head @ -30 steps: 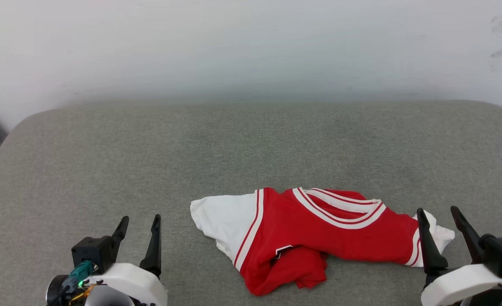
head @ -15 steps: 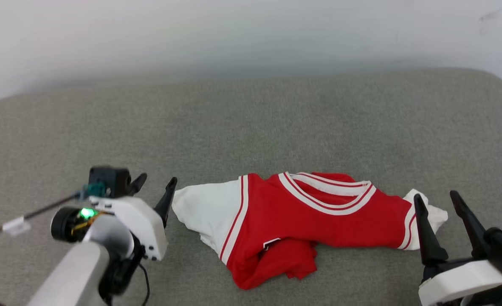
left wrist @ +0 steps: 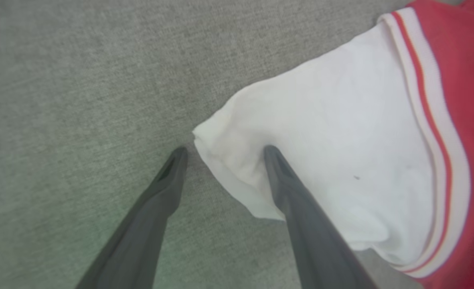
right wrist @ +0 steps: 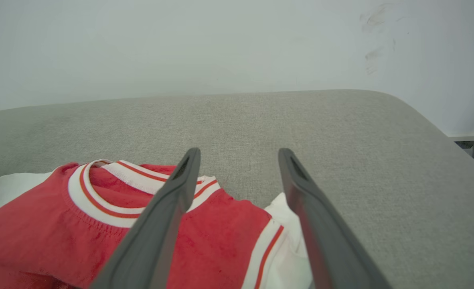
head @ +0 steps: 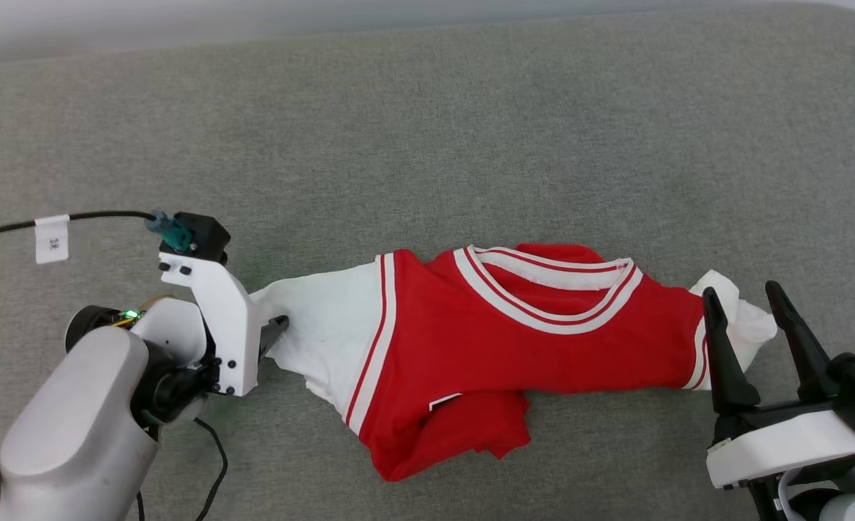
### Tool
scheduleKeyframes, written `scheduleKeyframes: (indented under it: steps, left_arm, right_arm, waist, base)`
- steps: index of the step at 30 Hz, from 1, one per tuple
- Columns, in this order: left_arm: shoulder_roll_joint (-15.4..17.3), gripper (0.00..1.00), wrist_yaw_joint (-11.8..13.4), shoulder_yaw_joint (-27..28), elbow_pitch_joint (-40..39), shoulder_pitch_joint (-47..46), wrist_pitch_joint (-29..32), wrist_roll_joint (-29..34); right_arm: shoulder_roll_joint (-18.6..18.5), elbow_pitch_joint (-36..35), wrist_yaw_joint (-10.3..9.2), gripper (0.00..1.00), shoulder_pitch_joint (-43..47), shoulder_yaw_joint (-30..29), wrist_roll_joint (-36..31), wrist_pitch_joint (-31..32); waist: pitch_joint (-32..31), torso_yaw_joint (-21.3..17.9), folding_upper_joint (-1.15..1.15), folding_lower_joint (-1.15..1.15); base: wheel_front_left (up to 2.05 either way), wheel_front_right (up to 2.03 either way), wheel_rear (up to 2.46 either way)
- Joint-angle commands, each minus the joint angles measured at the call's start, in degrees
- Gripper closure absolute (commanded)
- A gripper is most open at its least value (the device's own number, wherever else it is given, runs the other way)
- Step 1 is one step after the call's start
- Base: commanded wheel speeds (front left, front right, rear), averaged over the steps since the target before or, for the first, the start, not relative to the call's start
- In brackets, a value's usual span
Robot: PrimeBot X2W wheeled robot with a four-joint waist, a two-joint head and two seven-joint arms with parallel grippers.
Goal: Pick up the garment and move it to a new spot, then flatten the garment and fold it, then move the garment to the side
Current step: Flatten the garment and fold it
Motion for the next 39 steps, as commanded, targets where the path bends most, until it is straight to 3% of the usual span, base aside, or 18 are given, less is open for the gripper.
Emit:
scheduleKeyframes:
  steps: [1,2,3,4,6,12,20,25,30,39]
  left_arm:
    - [-0.5,0.0,-0.1,-1.0,1.7,0.8,1.9,-0.9]
    - [-0.8,0.0,-0.3,-1.5,2.3,1.0,3.1,-1.3]
    - [-1.2,0.09,-0.1,-1.7,2.8,1.3,3.7,-1.6]
    - [-1.8,0.52,-0.1,-2.0,3.3,1.5,4.0,-2.0]
    - [-2.5,1.0,-0.5,-2.8,4.2,2.0,4.1,-2.0]
    - [-2.9,1.0,0.2,-2.6,4.9,3.0,-1.8,0.2]
    - [-2.6,1.0,5.1,1.4,0.4,3.5,-16.5,4.6]
    - [-1.7,1.0,7.2,3.6,-5.2,5.6,-22.6,5.7]
    - [-0.8,1.0,9.5,5.2,-12.3,7.6,-26.0,6.9]
    - [0.0,1.0,11.6,6.2,-20.6,9.5,-27.5,7.5]
  right_arm:
    - [0.2,0.6,-0.05,0.0,-0.9,0.1,0.3,-0.4]
    - [0.2,0.9,-0.05,0.0,-1.1,0.2,0.4,-0.6]
    - [0.2,1.2,-0.05,0.0,-1.3,0.2,0.5,-0.6]
    - [0.2,1.4,-0.04,0.0,-1.3,0.3,0.6,-0.8]
    - [0.2,2.1,-0.04,0.0,-1.3,0.3,0.9,-0.9]
    - [0.2,3.3,-0.05,0.0,-1.0,-0.7,0.5,-0.1]
    - [0.2,4.2,-0.04,0.0,-0.1,-3.0,1.7,3.5]
    - [0.0,5.6,-0.05,0.0,-1.0,-6.0,2.9,8.7]
    - [-2.6,8.4,-0.04,0.0,-3.3,-8.9,5.9,17.6]
    - [-8.4,14.5,-0.04,0.0,-7.4,-7.5,10.4,42.9]
  waist:
    - [1.2,-0.9,0.0,0.0]
    - [1.4,-1.0,0.0,0.0]
    - [1.5,-1.1,0.0,0.0]
    - [1.6,-1.3,0.0,0.0]
    - [1.6,-1.5,0.0,0.0]
    - [-0.5,-1.0,0.0,0.0]
    - [-4.7,1.7,0.0,0.0]
    - [-6.4,3.8,0.0,0.0]
    - [-6.5,5.8,0.0,0.0]
    - [-3.7,9.3,0.0,0.0]
  base:
    - [0.0,0.0,0.0]
    - [0.0,0.0,0.0]
    - [0.0,0.0,0.0]
    - [0.0,0.0,0.0]
    - [0.0,0.0,0.0]
    - [0.0,0.0,0.0]
    - [0.0,0.0,0.0]
    - [0.0,0.0,0.0]
    - [0.0,0.0,0.0]
    - [0.0,0.0,0.0]
